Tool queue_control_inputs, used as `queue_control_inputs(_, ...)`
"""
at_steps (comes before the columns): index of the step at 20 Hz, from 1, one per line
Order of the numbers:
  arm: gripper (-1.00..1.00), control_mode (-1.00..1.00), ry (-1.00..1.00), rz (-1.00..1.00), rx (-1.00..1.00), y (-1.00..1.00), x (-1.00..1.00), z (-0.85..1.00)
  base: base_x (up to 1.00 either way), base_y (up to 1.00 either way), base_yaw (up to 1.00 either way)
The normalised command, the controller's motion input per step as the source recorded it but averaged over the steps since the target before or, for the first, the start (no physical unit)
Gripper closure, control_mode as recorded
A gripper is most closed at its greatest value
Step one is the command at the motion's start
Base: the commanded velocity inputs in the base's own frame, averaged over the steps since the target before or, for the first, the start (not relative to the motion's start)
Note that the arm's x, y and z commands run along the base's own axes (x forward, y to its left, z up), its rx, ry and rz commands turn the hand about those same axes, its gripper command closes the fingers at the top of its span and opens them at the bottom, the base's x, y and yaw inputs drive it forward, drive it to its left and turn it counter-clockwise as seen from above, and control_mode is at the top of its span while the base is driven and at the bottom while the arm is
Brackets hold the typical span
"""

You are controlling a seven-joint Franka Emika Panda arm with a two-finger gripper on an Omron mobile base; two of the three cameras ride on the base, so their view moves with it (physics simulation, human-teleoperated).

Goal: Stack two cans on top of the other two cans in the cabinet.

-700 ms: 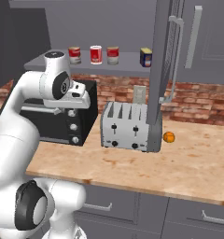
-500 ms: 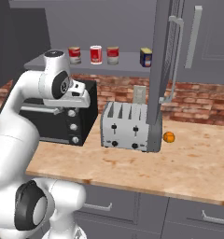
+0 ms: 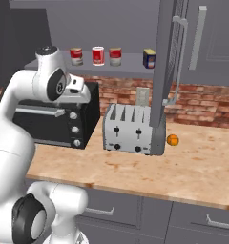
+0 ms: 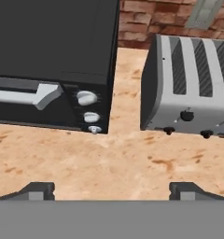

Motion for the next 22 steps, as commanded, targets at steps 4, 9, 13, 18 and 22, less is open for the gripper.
queue_control_inputs(4,-1.00,-1.00,-0.12,-0.03,0.00,-0.13,-0.01,0.15,0.00,0.00,0.00)
queue_control_inputs(9,-1.00,-1.00,-0.08,-0.06,0.00,-0.23,0.00,0.30,0.00,0.00,0.00)
queue_control_inputs(13,-1.00,-1.00,-0.06,-0.05,0.00,-0.42,-0.01,0.38,0.00,0.00,0.00)
queue_control_inputs(18,-1.00,-1.00,-0.06,0.00,0.00,-0.52,0.00,0.33,0.00,0.00,0.00)
queue_control_inputs(22,-1.00,-1.00,-0.09,0.00,0.00,-0.67,-0.01,0.28,0.00,0.00,0.00)
